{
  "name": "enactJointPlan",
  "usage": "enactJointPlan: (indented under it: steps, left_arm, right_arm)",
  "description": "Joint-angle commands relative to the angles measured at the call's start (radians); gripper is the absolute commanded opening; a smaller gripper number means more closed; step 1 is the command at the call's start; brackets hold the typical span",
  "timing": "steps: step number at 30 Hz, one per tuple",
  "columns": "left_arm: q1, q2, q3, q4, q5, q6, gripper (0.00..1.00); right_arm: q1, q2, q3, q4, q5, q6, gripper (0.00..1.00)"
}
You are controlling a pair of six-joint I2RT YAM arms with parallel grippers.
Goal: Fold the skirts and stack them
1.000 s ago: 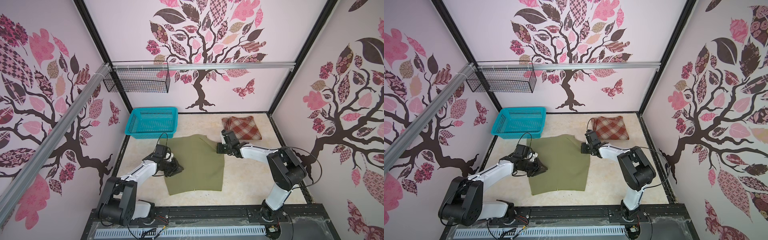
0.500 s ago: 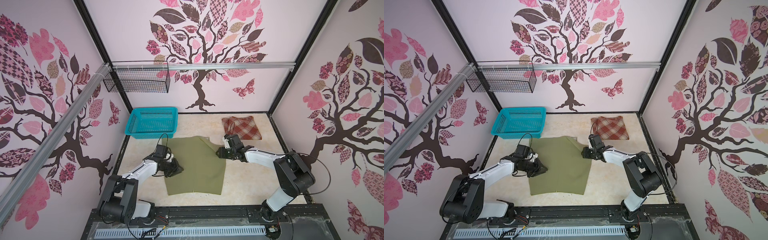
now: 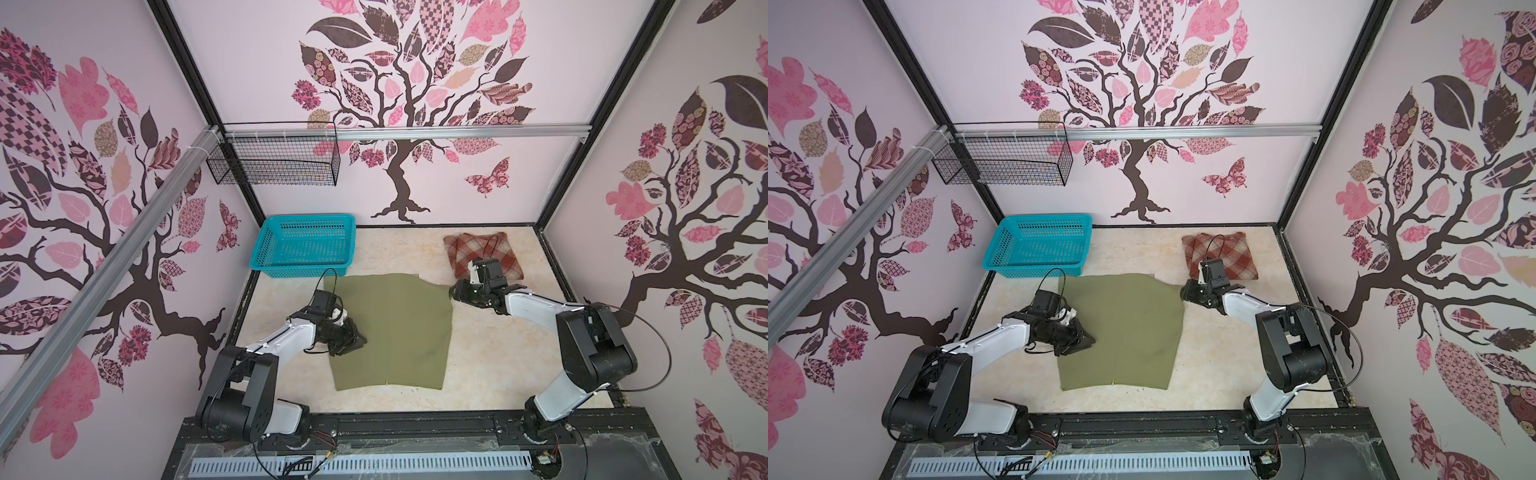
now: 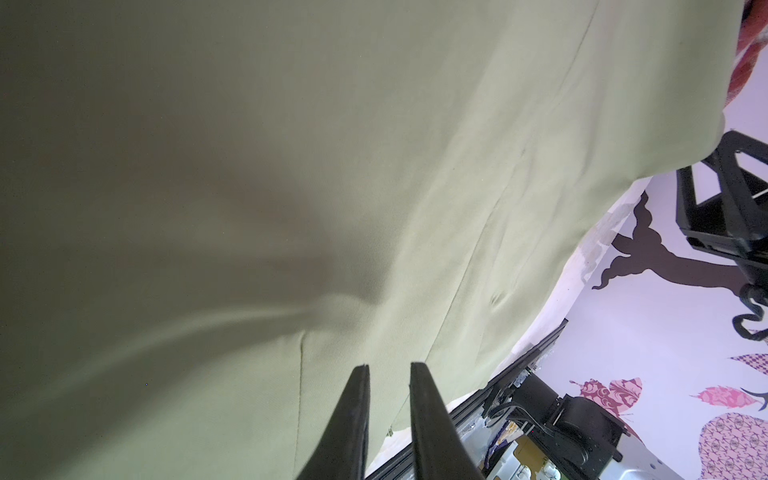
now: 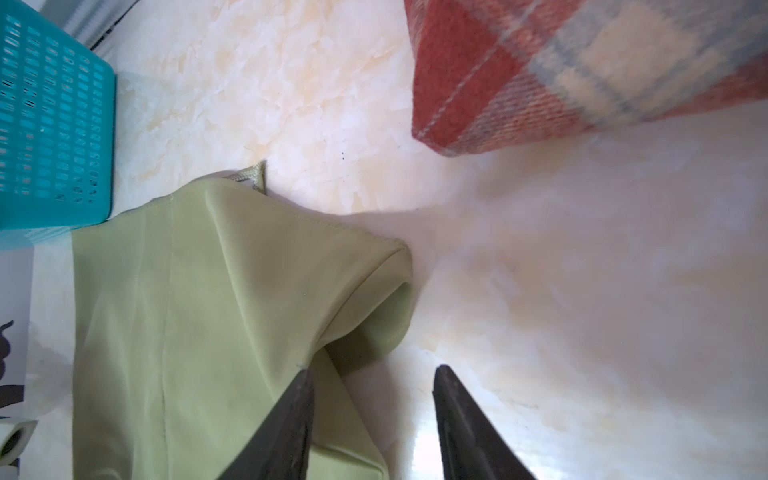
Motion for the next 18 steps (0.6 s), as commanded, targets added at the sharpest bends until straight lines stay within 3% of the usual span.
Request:
enactJointPlan:
  steps: [1, 15, 17, 18]
  left_arm:
    - [-0.003, -0.004, -0.004, -0.01, -0.01, 0.019, 0.21]
    - [-0.005, 0.029, -0.009, 0.004, -0.008, 0.009, 0.21]
    - [-0.004, 0.037, -0.006, 0.004, -0.008, 0.01, 0.21]
    - [-0.004, 0.039, -0.006, 0.003, -0.008, 0.009, 0.21]
  right_arm:
    - [0.004, 0.048, 0.025, 0.019, 0.041, -0.023, 0.49]
    - [0.004, 0.161, 0.04, 0.143, 0.01, -0.027, 0.46]
    - [0.004, 0.178, 0.046, 0.162, 0.009, -0.025, 0.44]
    - [0.004, 0.186, 0.051, 0.172, 0.009, -0.025, 0.38]
